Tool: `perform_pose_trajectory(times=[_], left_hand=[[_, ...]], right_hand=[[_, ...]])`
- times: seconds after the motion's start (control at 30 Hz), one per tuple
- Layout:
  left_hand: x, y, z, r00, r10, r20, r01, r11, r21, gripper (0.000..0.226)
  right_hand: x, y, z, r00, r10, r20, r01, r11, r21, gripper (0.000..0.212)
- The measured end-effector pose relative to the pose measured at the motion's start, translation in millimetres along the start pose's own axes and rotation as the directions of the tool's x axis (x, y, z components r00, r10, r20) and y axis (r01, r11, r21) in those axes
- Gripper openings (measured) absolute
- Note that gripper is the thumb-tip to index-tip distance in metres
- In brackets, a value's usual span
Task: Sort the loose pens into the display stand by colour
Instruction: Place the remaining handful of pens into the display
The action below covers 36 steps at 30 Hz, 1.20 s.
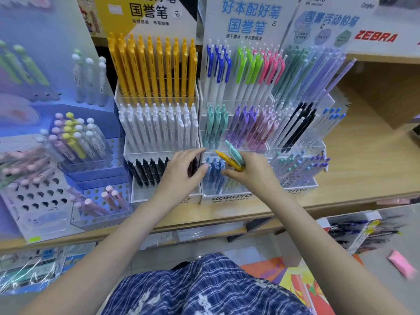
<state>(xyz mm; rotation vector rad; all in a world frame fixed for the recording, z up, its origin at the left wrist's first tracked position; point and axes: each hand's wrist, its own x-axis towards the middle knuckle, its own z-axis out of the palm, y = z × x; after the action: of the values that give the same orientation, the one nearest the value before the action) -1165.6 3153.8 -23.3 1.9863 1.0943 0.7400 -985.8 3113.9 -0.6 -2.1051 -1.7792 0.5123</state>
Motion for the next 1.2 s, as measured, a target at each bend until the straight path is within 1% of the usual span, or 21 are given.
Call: perform_pose_trajectory(times=[0.03, 0.07, 0.13, 0.2, 0.23, 0.3, 0.4, 0.43, 0.47, 0.5, 0.57, 0.6, 0.67, 0.73, 0.8, 0.9, 0.93, 0.97, 1.03, 1.1, 1.2], left_hand=[[3, 12, -3, 0.998, -0.062, 0.025, 0.066, 0.976, -0.208, 0.028], [7, 22, -5, 0.991, -0.109, 0.072, 0.128, 0.915, -0.383, 0.02], [14, 36, -6, 0.979, -0.165, 0.122, 0.205, 0.804, -0.558, 0.012], [20, 41, -8, 0.969, -0.216, 0.12, 0.242, 0.736, -0.632, 0.009], [23, 42, -10, 0.965, -0.235, 0.116, 0.252, 0.711, -0.656, 0.007], [26, 42, -14, 0.964, -0.247, 0.099, 0.246, 0.687, -0.683, 0.005], [29, 45, -21, 0.968, -0.244, 0.055, 0.213, 0.687, -0.695, 0.005], [30, 47, -25, 0.968, -0.246, 0.043, 0.204, 0.681, -0.703, 0.005], [31, 48, -30, 0.967, -0.253, 0.032, 0.2, 0.673, -0.712, 0.006], [33, 48, -35, 0.966, -0.258, 0.022, 0.196, 0.675, -0.711, 0.007], [37, 49, -45, 0.971, -0.238, 0.002, 0.18, 0.73, -0.659, 0.009], [38, 50, -48, 0.977, -0.211, 0.007, 0.171, 0.768, -0.617, 0.01], [42, 55, -50, 0.988, -0.151, 0.034, 0.146, 0.837, -0.528, 0.011], [48, 64, -51, 0.994, -0.092, 0.052, 0.106, 0.866, -0.488, 0.014], [52, 72, -53, 0.998, -0.048, 0.032, 0.058, 0.874, -0.482, 0.015], [56, 76, -66, 0.997, -0.043, -0.061, 0.006, 0.86, -0.51, 0.02], [58, 74, -72, 0.993, -0.037, -0.108, -0.019, 0.88, -0.475, 0.023], [59, 68, -78, 0.986, -0.02, -0.167, -0.044, 0.928, -0.37, 0.026], [62, 49, -90, 0.969, 0.036, -0.245, -0.037, 0.999, 0.002, 0.031], [65, 27, -96, 0.975, 0.04, -0.217, 0.03, 0.951, 0.308, 0.037], [64, 5, -98, 0.991, 0.019, -0.134, 0.059, 0.83, 0.554, 0.043]], right_hand=[[-1, -4, -5, 0.999, -0.033, 0.006, 0.032, 0.999, 0.043, 0.031], [-1, -11, -9, 0.997, -0.07, 0.018, 0.068, 0.995, 0.07, 0.031], [-3, -23, -14, 0.993, -0.115, 0.031, 0.11, 0.982, 0.152, 0.032], [-4, -28, -18, 0.992, -0.108, 0.064, 0.085, 0.953, 0.29, 0.026], [-4, -28, -20, 0.991, -0.099, 0.092, 0.053, 0.91, 0.412, 0.024], [-5, -27, -25, 0.99, -0.076, 0.117, -0.021, 0.747, 0.665, 0.021], [-4, -28, -32, 0.996, 0.009, 0.087, -0.077, 0.561, 0.824, 0.019], [-2, -27, -33, 0.997, 0.053, 0.064, -0.082, 0.532, 0.843, 0.019], [0, -24, -34, 0.995, 0.1, 0.013, -0.067, 0.557, 0.828, 0.018], [2, -18, -36, 0.989, 0.132, -0.07, -0.031, 0.639, 0.769, 0.018], [4, -9, -45, 0.975, 0.115, -0.192, 0.028, 0.79, 0.613, 0.016], [4, -8, -50, 0.979, 0.076, -0.187, 0.048, 0.814, 0.58, 0.014], [3, -18, -58, 0.994, -0.045, -0.098, 0.094, 0.811, 0.578, 0.012], [6, -32, -62, 0.986, -0.155, -0.063, 0.164, 0.838, 0.521, 0.014], [14, -46, -66, 0.981, -0.186, -0.053, 0.188, 0.855, 0.483, 0.01], [28, -66, -75, 0.972, -0.232, -0.038, 0.227, 0.881, 0.414, 0.007], [33, -73, -79, 0.97, -0.237, -0.051, 0.238, 0.893, 0.381, 0.015], [39, -79, -83, 0.97, -0.227, -0.084, 0.242, 0.901, 0.359, 0.025], [56, -90, -90, 0.962, -0.158, -0.223, 0.228, 0.912, 0.34, 0.038], [77, -101, -92, 0.919, -0.105, -0.38, 0.236, 0.919, 0.315, 0.033], [100, -116, -79, 0.881, -0.099, -0.463, 0.248, 0.93, 0.271, 0.027]])
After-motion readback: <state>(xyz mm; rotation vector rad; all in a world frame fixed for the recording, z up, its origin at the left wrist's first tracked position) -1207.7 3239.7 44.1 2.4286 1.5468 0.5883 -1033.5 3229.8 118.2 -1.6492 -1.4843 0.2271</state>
